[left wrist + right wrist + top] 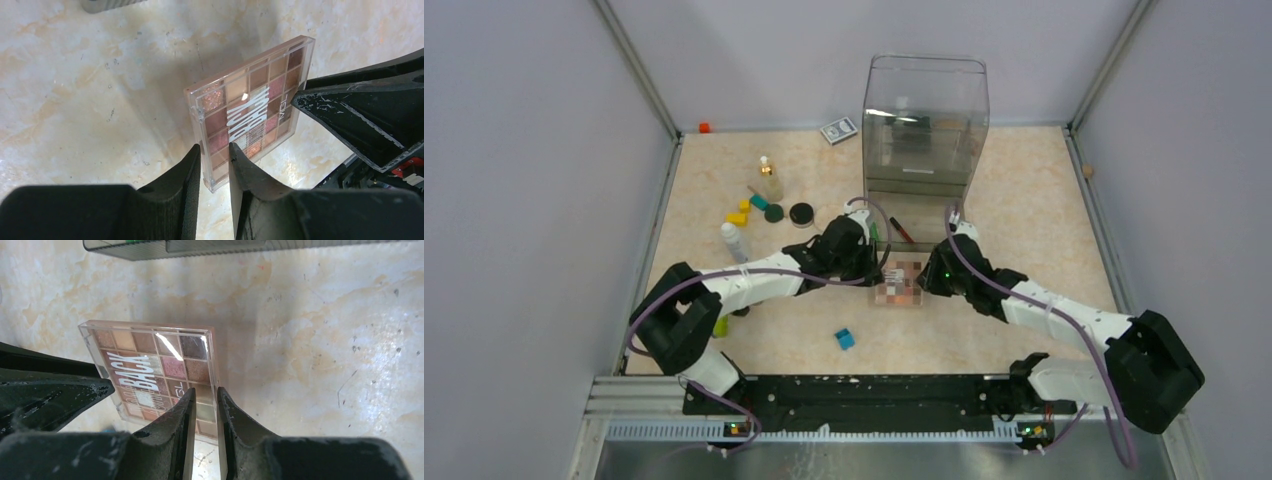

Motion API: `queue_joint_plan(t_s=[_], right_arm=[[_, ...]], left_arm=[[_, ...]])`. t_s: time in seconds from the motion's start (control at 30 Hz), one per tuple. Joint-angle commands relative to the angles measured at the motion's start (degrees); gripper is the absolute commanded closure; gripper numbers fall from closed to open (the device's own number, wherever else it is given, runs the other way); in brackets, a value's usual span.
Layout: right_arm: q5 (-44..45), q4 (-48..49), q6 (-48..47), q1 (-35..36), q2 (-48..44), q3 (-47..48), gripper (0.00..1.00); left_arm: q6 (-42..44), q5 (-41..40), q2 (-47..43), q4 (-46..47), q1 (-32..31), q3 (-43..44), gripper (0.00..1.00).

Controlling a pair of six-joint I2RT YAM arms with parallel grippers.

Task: Organize the makeup
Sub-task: Pick up the makeup from the center of the board, then place the makeup in the drawer.

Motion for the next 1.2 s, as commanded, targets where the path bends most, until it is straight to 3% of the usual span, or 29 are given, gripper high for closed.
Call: queue_joint_plan(t_s=[0.0, 0.37, 0.87, 1.17], right_arm=[[-4.36, 5.08, -0.27, -0.23, -1.09, 5.60, 0.81], [-7.81, 4.96, -2.38, -6.21, 1.30, 10.99, 0.80], [-17.99, 9.38, -4.32, -16.57, 14.11, 20.89, 0.80], [-19.99, 12.38, -4.56, -19.56, 19.79, 23.17, 0.79]], left_arm=[[-0.20, 4.44, 0.43, 8.26, -1.29, 5.49, 0.69], [4.30, 3.02, 7.12, 6.65, -1.11, 16.05, 0.67], [7.67, 6.69, 20.58, 5.24, 4.25, 33.13, 0.67], [7.74, 8.46, 24.51, 5.97, 6.62, 35.85, 0.64]])
